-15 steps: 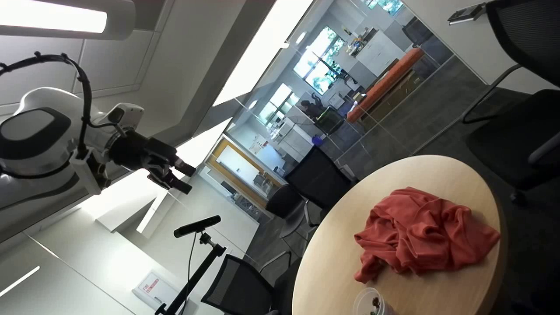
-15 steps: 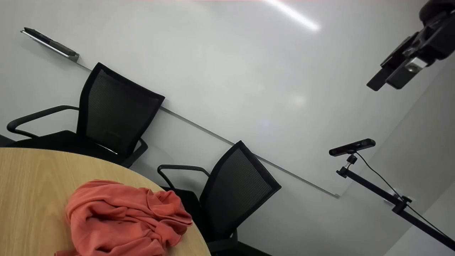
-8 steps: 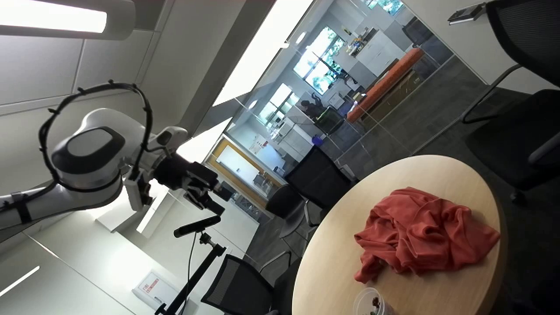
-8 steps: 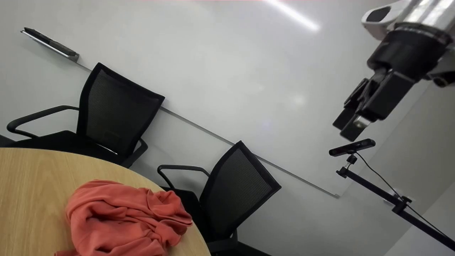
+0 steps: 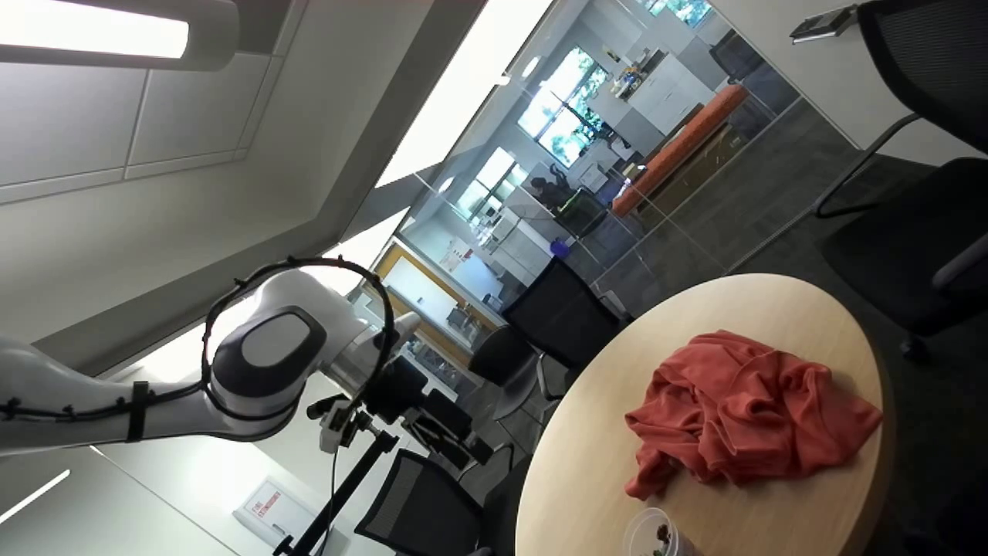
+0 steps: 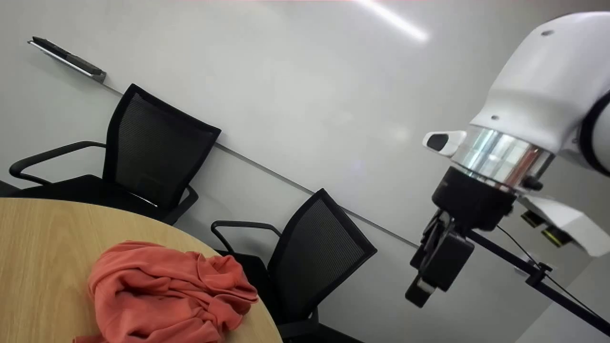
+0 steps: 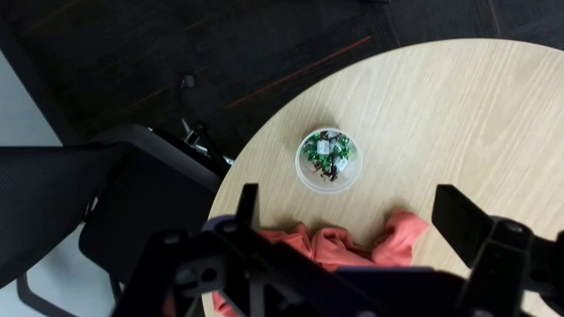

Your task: Pour the sweets in the cup onto the table

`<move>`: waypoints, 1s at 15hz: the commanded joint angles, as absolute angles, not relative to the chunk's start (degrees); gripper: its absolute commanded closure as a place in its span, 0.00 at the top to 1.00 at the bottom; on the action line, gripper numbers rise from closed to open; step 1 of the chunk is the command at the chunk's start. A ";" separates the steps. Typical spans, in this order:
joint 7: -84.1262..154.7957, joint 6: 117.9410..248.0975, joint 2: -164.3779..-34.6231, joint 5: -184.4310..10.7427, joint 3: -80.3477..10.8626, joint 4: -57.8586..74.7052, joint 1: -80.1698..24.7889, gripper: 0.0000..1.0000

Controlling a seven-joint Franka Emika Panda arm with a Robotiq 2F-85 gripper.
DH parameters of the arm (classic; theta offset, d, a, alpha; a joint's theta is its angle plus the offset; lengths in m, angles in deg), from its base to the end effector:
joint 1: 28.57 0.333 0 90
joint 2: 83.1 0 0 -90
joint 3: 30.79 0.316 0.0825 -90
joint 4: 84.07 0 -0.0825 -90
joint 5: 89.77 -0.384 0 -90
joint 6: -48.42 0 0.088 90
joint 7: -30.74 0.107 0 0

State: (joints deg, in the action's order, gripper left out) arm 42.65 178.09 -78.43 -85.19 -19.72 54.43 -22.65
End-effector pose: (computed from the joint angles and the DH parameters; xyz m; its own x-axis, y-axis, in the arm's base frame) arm 0.4509 0.1353 0.3345 0.9887 0.1375 -0.0596 0.1424 -0.9860 0.0873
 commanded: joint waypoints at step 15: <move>42.48 199.17 -96.66 -86.64 -21.17 54.62 -20.32 1.00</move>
State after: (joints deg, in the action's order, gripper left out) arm 43.12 193.87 -91.11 -86.53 -19.96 55.34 -21.49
